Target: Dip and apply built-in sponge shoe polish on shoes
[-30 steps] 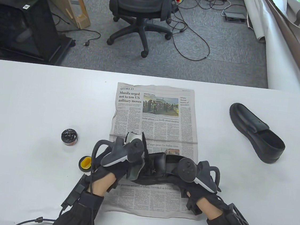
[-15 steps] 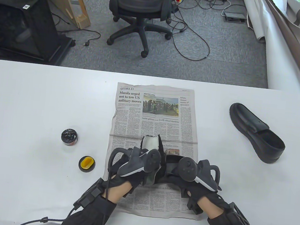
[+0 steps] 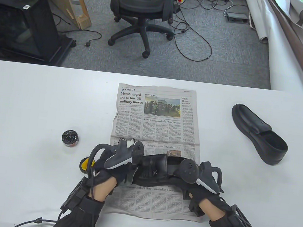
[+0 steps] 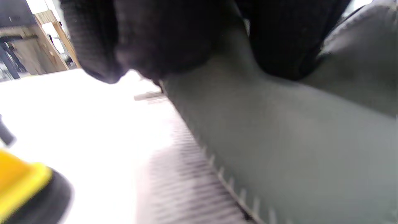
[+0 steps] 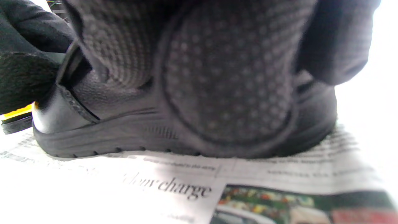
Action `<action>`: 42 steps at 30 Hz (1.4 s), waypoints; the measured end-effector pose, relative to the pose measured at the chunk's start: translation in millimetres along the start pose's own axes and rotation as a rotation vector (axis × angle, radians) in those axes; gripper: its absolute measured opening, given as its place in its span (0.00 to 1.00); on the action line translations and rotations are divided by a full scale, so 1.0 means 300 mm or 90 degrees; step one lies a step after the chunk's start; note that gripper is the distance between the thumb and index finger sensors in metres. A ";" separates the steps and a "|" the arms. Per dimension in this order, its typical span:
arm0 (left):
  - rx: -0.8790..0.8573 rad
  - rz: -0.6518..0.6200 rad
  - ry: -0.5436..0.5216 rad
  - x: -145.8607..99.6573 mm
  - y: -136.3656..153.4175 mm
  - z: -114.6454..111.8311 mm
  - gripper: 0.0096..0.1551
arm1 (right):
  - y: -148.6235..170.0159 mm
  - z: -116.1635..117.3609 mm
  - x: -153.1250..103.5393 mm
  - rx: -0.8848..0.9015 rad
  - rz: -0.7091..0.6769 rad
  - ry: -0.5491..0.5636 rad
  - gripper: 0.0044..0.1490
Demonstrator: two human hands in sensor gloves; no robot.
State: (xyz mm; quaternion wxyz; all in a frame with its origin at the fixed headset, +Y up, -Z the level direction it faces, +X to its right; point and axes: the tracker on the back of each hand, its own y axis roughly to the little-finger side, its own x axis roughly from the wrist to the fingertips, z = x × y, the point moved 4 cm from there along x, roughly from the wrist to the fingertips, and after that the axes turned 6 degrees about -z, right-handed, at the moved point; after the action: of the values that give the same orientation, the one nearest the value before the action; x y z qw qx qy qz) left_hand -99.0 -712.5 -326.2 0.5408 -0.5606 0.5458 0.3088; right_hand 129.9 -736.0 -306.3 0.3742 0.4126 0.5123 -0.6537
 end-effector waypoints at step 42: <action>-0.090 -0.108 0.040 0.008 0.035 -0.038 0.29 | 0.000 0.000 0.000 -0.001 -0.003 -0.003 0.29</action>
State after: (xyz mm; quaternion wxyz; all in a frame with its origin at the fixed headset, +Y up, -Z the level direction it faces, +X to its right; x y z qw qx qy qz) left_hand -111.3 -722.1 -328.8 0.5067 -0.6509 0.4900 0.2819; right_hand 129.8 -736.2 -306.4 0.3745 0.4096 0.5127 -0.6550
